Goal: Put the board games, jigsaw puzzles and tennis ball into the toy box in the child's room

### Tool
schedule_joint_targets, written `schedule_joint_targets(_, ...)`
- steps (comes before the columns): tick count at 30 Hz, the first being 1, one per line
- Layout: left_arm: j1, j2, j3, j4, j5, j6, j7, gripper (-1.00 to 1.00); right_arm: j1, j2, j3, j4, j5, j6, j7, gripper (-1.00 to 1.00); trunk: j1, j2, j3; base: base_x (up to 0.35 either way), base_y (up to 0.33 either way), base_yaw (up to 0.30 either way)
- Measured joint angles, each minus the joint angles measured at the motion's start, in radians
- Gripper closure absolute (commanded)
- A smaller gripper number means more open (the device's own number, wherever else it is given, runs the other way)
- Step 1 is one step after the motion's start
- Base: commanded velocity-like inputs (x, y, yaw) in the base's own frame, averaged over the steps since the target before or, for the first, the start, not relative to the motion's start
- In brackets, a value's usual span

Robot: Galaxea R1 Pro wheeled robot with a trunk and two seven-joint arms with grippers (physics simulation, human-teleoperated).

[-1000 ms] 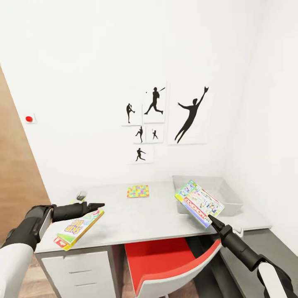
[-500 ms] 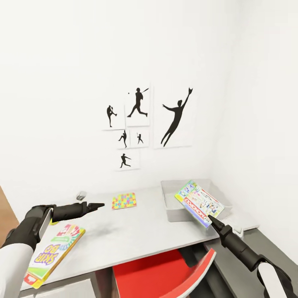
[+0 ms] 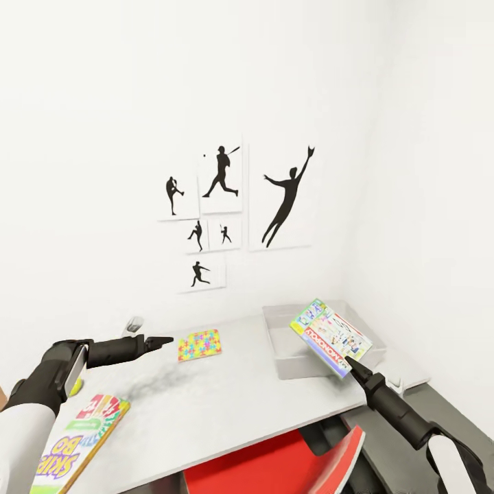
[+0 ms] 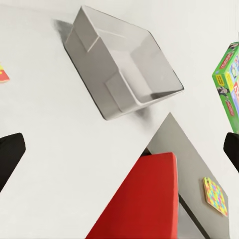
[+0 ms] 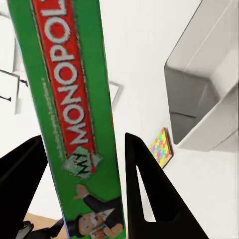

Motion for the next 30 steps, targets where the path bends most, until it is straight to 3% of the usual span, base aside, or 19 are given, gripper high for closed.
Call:
schedule_joint_targets(15,0.0,-0.001,0.0,0.0,-0.001,-0.008,0.0,-1.0,0.0,0.001,0.0,0.0,0.0,-0.001,0.002,1.0,0.0,0.0,0.009,0.126,0.0,-0.117)
schedule_joint_targets(30,0.0,-0.001,-0.001,0.0,-0.001,-0.021,0.0,-1.0,0.0,0.003,0.0,0.0,-0.002,-0.004,-0.001,1.0,0.0,0.0,0.01,0.108,0.014,-0.012)
